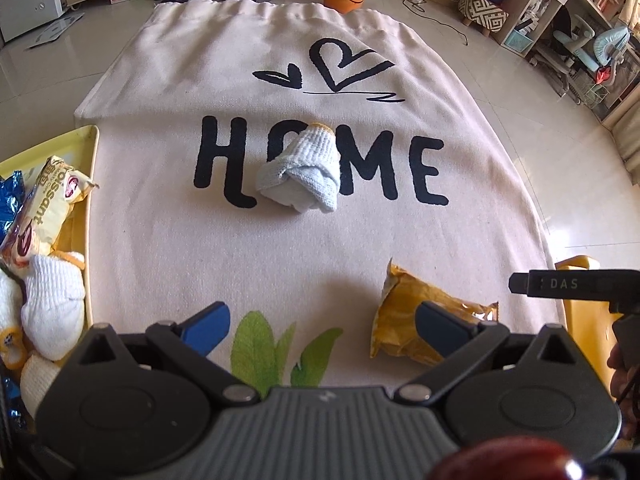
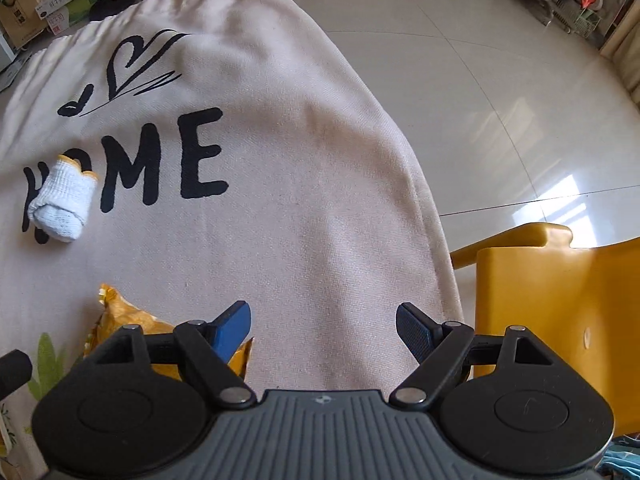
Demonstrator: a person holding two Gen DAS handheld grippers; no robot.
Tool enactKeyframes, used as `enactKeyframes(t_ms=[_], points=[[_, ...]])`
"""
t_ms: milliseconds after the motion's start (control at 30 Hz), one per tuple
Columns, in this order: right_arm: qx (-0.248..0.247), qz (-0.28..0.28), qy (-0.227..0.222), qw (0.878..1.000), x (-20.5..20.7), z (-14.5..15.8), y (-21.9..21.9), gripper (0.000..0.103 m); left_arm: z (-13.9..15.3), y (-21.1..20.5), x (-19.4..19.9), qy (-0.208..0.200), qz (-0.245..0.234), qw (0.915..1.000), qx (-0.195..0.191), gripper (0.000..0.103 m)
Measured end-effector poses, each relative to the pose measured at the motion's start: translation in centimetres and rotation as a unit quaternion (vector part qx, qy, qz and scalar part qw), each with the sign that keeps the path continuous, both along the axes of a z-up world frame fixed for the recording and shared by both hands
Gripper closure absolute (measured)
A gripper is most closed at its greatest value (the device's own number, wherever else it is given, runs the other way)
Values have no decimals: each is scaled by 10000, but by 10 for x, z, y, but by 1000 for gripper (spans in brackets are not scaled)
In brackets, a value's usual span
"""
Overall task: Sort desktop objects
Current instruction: 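Move the left gripper to the yellow packet while the right gripper moves away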
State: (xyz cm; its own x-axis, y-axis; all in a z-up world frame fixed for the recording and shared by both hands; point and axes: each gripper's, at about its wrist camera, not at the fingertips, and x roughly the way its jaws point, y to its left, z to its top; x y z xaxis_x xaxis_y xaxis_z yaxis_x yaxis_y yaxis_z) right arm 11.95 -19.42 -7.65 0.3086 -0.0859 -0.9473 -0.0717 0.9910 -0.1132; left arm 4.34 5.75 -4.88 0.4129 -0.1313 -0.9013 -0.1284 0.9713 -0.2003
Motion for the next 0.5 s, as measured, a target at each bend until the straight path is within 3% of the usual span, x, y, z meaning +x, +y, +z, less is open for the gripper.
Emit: enactKeyframes(t_ms=[100,167,500], points=[[-297,225,223,9991,0,-8,6,23,0,1,0,29,13,10000,-20,1],[-246,335,361,9985,-1,-11,9,23,1,3,0,29,47,10000,-81,1],[818,678,603,9925,-10,-16,43,23,10,29,-1,-46,523,9986,-105,1]])
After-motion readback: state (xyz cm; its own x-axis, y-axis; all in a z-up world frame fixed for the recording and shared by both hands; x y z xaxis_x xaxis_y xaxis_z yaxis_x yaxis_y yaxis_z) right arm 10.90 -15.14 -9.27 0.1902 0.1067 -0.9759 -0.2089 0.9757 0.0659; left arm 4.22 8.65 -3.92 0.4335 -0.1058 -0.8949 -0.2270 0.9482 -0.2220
